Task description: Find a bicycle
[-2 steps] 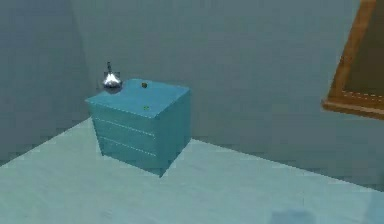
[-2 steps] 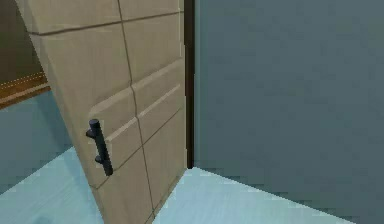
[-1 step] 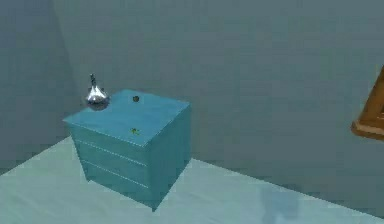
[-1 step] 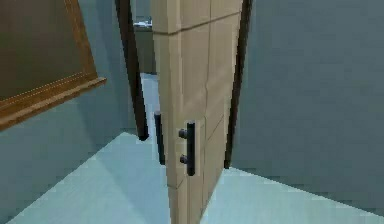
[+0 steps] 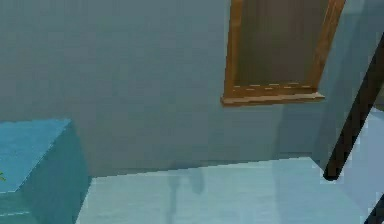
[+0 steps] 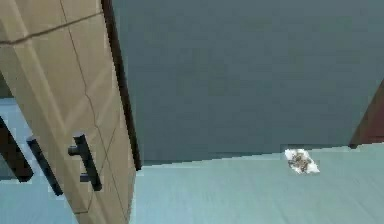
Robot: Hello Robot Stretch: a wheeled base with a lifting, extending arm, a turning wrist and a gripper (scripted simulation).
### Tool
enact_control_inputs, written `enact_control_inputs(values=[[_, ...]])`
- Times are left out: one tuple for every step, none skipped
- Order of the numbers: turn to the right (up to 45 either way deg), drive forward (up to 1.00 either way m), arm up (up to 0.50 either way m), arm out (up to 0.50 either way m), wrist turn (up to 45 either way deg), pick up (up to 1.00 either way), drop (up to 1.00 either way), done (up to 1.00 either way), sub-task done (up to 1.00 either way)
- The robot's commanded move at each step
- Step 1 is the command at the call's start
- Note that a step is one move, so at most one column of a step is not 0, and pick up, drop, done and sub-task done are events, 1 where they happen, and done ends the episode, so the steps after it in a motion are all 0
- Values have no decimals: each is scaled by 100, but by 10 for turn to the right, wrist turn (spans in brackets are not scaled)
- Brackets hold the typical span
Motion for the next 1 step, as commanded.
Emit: enact_control_inputs(values=[[0,75,0,0,0,0,0,0,0]])
